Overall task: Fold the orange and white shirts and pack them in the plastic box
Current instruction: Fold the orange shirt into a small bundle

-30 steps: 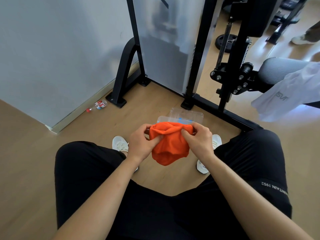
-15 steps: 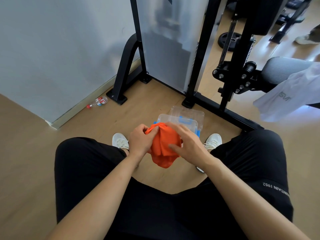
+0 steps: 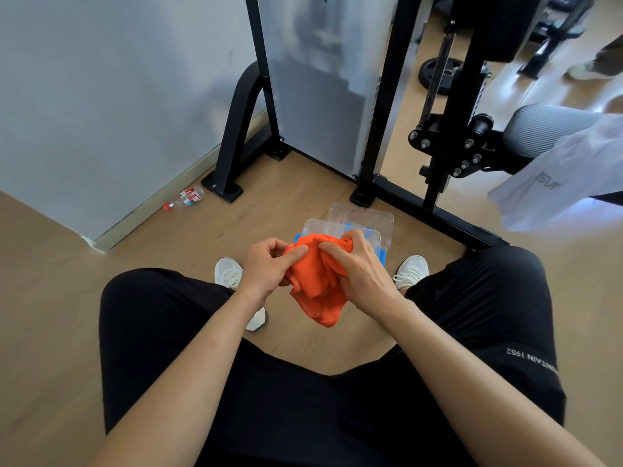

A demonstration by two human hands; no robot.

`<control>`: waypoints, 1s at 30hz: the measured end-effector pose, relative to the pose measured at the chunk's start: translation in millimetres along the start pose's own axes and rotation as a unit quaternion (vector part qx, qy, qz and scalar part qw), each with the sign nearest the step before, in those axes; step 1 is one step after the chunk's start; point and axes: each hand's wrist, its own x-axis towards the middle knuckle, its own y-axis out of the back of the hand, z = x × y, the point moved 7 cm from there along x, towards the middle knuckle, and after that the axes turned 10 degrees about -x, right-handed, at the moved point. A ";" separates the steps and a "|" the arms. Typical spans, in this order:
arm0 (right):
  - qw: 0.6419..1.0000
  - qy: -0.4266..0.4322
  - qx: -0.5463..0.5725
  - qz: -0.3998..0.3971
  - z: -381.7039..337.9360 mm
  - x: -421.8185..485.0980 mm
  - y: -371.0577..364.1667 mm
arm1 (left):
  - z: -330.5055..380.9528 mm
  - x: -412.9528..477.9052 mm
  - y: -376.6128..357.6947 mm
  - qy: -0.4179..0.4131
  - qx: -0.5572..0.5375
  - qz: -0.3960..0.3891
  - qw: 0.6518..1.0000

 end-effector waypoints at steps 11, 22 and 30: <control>0.987 -0.051 0.139 -0.059 1.7 -6.2 -6.6 | -3.5 0.9 -4.5 -0.021 -0.021 0.005 1.000; 0.911 -0.147 0.384 0.023 3.3 -11.5 7.9 | 3.5 -8.7 -12.4 -0.044 -0.048 -0.048 0.997; 0.927 -0.119 0.353 0.039 9.1 -6.8 10.2 | 5.0 -5.2 -12.7 -0.065 -0.018 -0.045 0.997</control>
